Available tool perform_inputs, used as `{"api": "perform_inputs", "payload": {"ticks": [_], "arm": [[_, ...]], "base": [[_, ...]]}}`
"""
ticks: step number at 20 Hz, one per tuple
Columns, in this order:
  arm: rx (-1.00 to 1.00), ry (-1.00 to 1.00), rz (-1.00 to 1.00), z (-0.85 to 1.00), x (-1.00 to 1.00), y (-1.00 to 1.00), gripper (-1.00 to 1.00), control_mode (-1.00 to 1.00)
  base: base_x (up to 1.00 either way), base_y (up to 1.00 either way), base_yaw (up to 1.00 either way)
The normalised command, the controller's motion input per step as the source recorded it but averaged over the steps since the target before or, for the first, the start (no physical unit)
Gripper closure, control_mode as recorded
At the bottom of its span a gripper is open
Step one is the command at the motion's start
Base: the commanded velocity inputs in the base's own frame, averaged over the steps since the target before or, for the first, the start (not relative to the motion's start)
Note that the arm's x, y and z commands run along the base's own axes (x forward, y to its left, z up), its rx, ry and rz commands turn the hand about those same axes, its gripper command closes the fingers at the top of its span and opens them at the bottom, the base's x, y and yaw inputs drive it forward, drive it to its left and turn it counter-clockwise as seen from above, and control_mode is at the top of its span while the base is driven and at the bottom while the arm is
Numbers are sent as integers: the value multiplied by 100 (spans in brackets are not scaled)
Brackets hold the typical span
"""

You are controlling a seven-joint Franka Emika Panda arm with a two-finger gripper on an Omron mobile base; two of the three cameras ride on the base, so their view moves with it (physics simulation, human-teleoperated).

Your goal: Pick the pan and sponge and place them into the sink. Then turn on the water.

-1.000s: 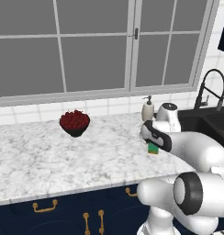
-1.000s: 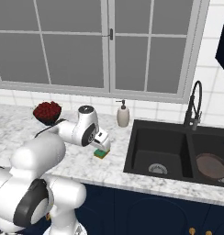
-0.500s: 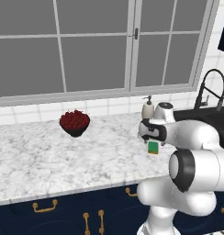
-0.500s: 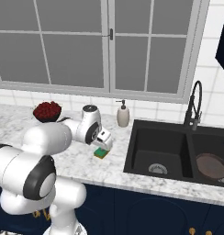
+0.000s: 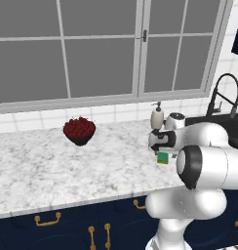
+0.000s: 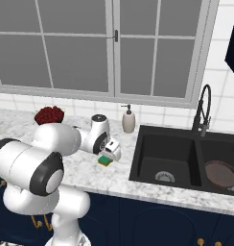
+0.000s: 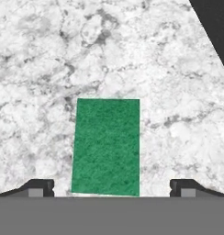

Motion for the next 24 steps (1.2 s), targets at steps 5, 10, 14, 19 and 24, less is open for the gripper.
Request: {"api": "perform_inputs", "payload": {"ticks": [5,10,14,19,24], "arm": [[0,0,0,-23,5,-3,-100,-100],[0,0,0,-14,15,0,-100,-100],[0,0,0,-8,20,0,-100,-100],[0,0,0,-12,18,0,-100,-100],[0,0,0,-21,12,0,-100,-100]], "base": [[0,0,0],[0,0,0],[0,0,0],[0,0,0],[0,0,0]]}}
